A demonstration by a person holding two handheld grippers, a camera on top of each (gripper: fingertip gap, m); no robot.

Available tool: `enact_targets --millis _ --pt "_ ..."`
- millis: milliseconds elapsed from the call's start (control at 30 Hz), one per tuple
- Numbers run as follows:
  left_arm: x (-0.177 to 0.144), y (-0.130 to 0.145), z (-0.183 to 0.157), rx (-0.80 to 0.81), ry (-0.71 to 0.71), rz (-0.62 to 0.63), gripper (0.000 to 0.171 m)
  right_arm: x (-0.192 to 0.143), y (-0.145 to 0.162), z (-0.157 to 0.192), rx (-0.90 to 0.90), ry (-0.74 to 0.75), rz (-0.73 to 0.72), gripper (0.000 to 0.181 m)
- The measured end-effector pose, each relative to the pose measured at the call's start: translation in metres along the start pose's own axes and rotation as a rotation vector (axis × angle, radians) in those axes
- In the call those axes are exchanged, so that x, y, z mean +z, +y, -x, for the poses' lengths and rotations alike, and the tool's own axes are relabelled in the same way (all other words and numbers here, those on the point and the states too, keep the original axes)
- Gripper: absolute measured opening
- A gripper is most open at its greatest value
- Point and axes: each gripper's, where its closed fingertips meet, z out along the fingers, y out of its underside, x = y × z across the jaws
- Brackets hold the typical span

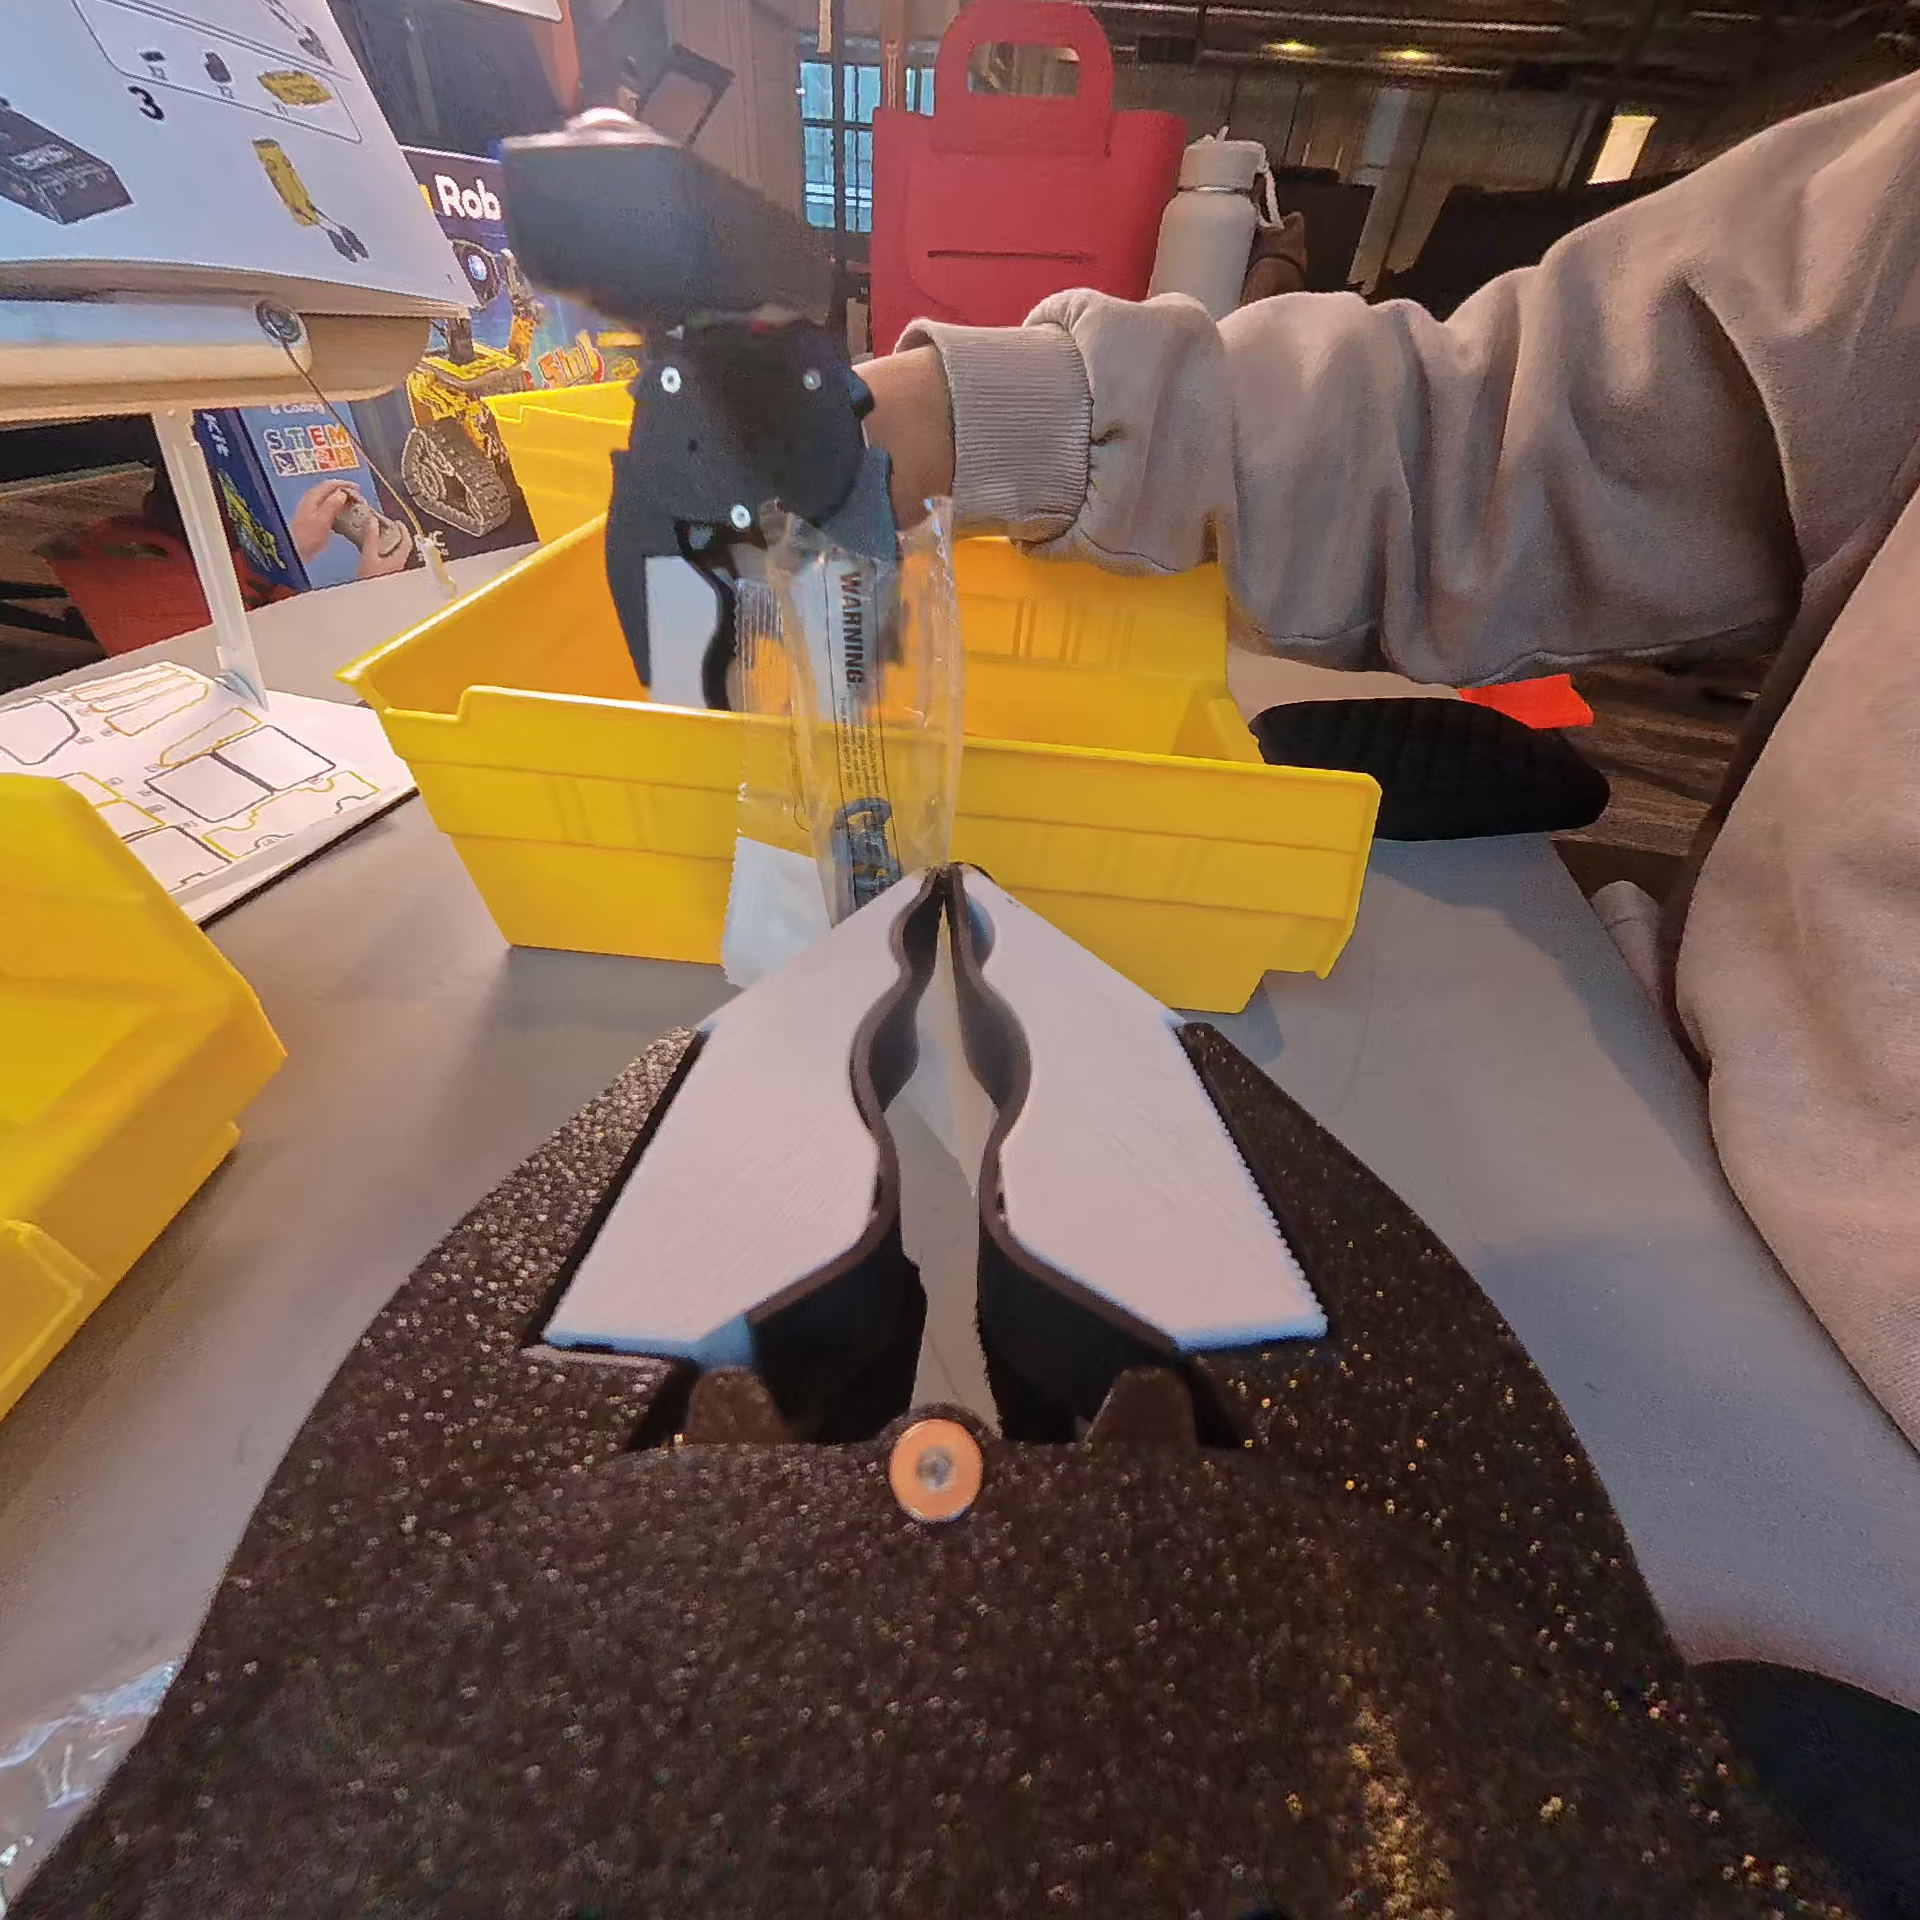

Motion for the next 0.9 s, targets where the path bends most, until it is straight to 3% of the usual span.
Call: enact_targets --millis 133,267,500,633,900 --pt "0.002 0.003 0.001 -0.007 0.003 0.009 0.0 -0.023 0.011 -0.058 0.197 0.257 -0.012 0.02" --pt "0.001 0.003 0.0 0.0 0.0 0.012 0.0 -0.018 0.031 -0.073 0.34 0.32 0.042 0.02" --pt "0.001 0.002 0.0 0.0 0.003 0.014 0.0 -0.004 0.035 -0.07 0.429 0.288 0.045 0.019" --pt "0.001 0.002 -0.001 0.006 0.002 0.02 0.0 0.001 0.036 -0.062 0.399 0.252 0.048 0.004" --pt "0.0 0.0 -0.002 0.013 -0.002 0.015 0.0 -0.008 0.025 -0.045 0.336 0.206 0.019 0.003"
